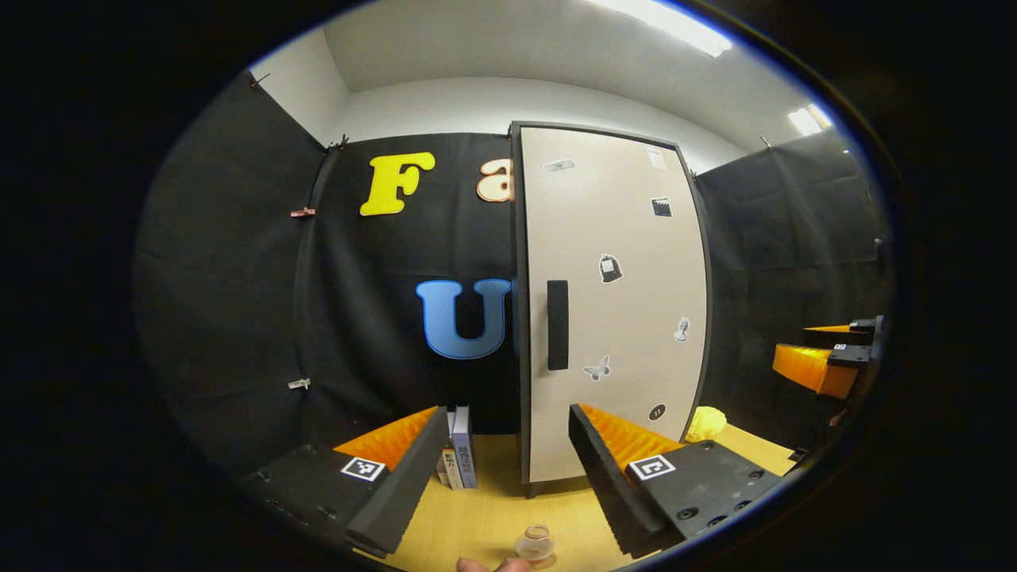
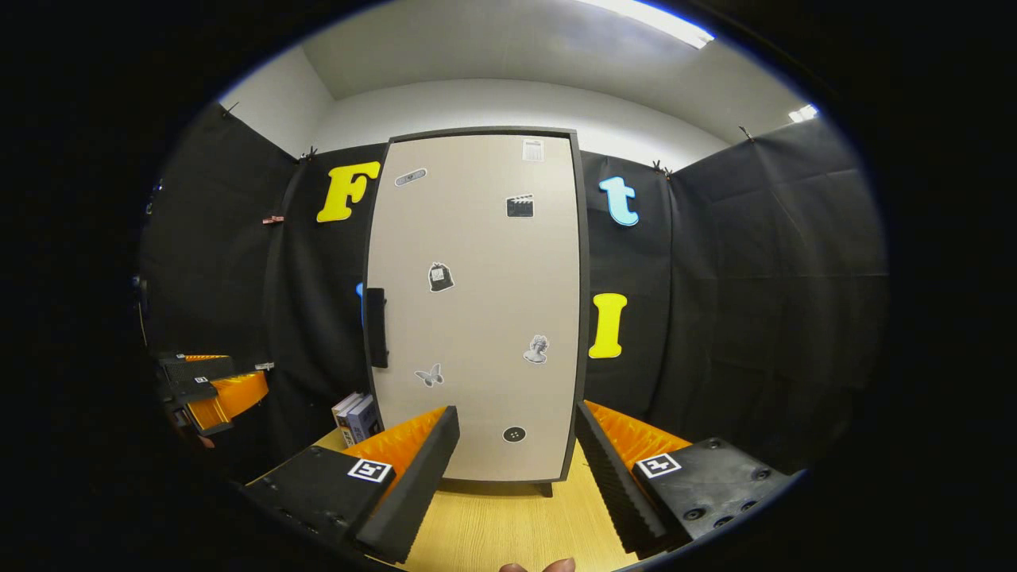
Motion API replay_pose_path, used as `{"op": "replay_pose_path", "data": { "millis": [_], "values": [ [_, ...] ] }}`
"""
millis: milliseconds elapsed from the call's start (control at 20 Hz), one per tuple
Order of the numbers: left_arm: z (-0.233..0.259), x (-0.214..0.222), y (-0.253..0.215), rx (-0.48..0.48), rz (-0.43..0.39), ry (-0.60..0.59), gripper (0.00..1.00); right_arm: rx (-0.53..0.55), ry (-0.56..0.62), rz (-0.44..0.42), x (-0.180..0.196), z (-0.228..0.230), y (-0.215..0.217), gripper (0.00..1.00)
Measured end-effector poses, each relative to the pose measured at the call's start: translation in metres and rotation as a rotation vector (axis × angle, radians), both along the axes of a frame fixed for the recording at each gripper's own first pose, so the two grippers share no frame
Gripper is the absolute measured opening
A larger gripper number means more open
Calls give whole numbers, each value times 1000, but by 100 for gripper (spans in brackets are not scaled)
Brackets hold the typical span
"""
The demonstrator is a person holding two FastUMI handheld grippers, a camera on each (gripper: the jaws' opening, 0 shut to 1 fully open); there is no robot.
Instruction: Open the cabinet door with the right hand, grasp the bottle in the cabinet with the left hand and place it on the coaster, then close the cabinet door with the right hand.
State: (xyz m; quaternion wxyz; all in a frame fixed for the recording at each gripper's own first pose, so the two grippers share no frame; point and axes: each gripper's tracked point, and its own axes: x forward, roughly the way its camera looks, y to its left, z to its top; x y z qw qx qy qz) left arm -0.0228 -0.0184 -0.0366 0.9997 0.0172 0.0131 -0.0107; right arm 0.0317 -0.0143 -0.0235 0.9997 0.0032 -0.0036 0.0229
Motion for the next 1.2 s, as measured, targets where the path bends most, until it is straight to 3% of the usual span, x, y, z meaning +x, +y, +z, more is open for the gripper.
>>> {"op": "replay_pose_path", "data": {
  "millis": [1200],
  "values": [
    [2, -11, 1, 2, 3, -1, 95, -3, -16, 2, -6, 3, -1, 95]
  ]
}}
